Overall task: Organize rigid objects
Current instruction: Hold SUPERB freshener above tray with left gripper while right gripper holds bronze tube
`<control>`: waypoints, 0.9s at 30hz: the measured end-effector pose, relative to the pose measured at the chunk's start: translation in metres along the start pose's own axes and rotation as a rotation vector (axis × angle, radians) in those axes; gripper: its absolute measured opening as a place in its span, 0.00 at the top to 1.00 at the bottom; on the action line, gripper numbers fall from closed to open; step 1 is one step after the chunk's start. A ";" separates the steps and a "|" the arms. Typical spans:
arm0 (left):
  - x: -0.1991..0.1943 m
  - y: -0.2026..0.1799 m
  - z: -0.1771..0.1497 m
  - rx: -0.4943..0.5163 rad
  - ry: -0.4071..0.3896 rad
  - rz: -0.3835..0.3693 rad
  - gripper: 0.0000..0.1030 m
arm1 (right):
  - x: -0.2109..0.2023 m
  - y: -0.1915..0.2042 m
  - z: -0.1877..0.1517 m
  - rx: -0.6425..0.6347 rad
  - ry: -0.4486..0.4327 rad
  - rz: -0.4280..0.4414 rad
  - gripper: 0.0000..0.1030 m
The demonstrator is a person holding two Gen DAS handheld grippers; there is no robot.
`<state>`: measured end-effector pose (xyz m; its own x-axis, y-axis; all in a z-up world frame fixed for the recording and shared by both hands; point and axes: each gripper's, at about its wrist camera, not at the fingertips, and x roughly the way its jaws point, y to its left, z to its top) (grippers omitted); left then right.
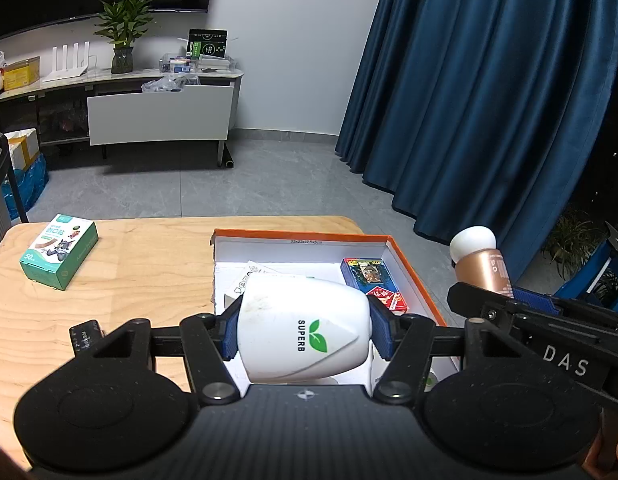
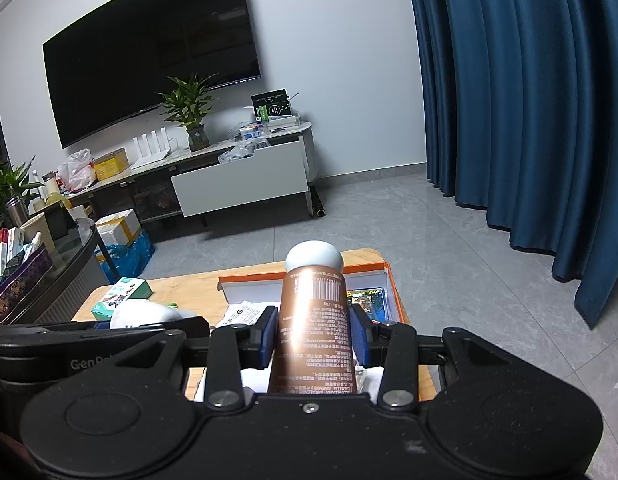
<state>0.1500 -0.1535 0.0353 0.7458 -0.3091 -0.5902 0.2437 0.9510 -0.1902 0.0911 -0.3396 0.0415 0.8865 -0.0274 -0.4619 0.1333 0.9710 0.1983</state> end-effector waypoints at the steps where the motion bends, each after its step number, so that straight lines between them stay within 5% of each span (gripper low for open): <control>1: 0.000 0.000 0.000 0.000 0.000 0.001 0.40 | 0.000 0.000 0.000 0.001 0.001 0.001 0.55; 27: 0.000 -0.001 -0.004 -0.003 0.012 -0.003 0.40 | -0.001 0.002 0.001 0.004 0.001 -0.001 0.54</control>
<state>0.1471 -0.1540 0.0320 0.7375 -0.3121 -0.5989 0.2440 0.9501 -0.1946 0.0907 -0.3383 0.0436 0.8859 -0.0277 -0.4630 0.1358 0.9700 0.2018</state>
